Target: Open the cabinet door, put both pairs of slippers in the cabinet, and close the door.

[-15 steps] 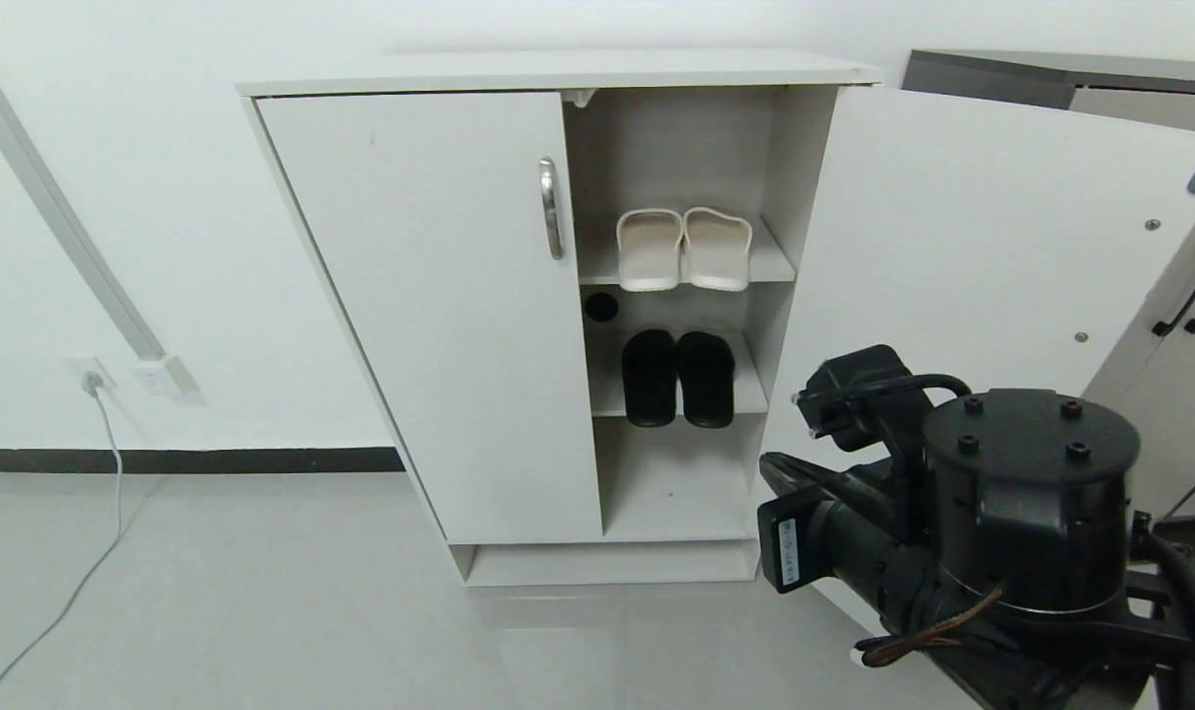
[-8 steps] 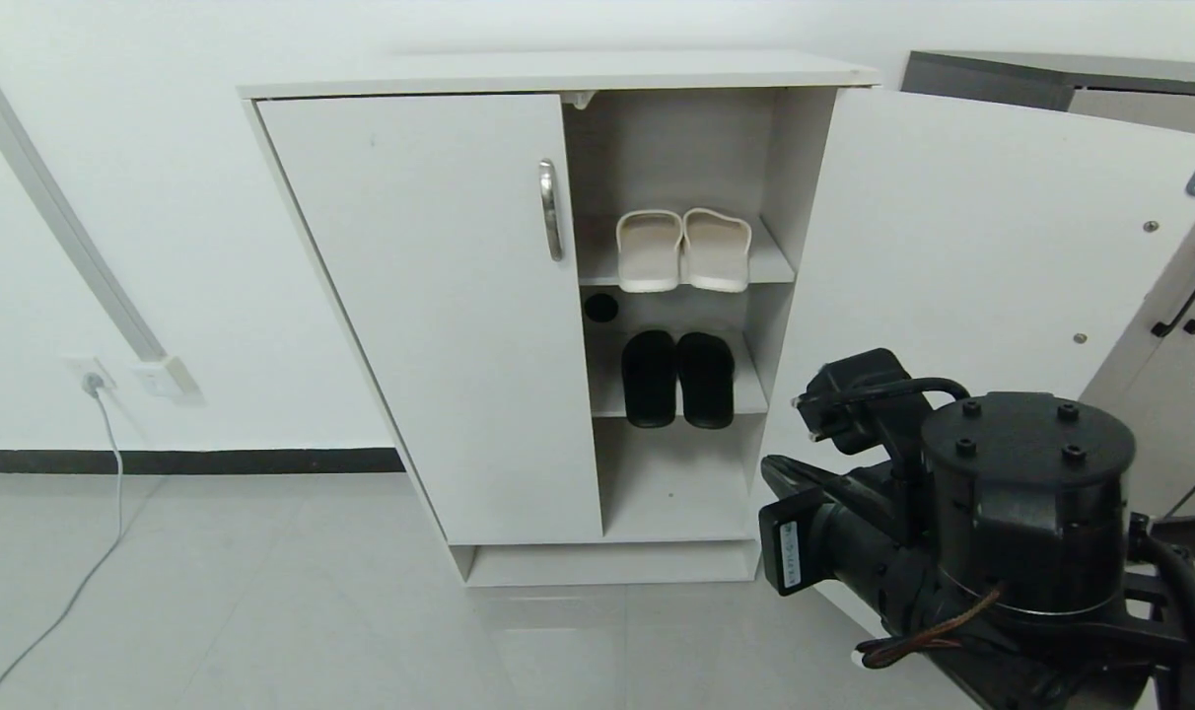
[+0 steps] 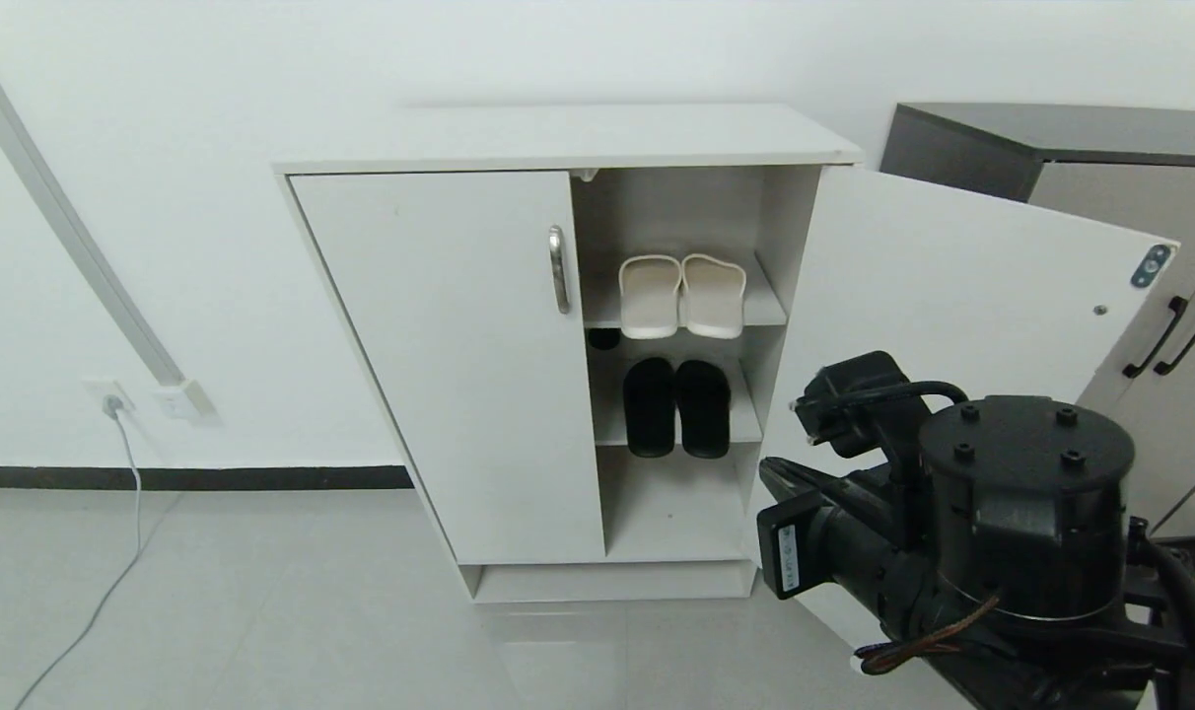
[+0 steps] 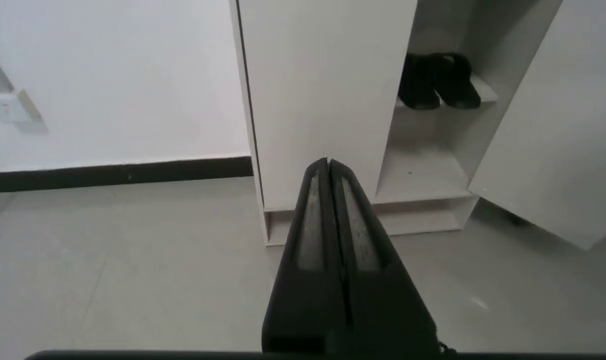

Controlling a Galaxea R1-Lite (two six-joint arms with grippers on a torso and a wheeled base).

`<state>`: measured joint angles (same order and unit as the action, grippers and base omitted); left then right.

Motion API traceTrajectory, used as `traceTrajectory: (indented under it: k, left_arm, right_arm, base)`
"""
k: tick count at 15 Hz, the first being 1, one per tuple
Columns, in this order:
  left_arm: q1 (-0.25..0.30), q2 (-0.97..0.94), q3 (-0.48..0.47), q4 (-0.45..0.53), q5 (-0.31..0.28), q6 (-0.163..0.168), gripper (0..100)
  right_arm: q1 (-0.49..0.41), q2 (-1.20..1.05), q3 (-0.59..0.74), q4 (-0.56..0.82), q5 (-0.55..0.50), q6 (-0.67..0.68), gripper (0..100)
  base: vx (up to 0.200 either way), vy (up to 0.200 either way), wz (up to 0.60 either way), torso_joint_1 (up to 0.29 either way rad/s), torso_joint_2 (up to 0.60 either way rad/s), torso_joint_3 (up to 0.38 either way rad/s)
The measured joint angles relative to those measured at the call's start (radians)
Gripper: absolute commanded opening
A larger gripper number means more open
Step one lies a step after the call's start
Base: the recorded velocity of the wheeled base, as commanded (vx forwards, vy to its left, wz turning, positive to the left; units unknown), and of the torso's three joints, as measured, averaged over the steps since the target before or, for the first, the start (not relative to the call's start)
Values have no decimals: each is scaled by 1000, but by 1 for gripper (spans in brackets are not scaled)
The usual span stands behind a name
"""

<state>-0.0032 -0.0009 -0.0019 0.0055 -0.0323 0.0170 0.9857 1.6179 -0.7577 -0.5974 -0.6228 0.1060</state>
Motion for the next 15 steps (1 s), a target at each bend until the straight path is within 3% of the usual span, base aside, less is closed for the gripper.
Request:
traceTrajectory:
  k: [15]
  left_arm:
    - [0, 0, 0, 1, 0, 0, 0]
  right_arm:
    - [0, -1, 9, 0, 0, 0, 0]
  base:
    - [0, 0, 0, 169, -484, -323]
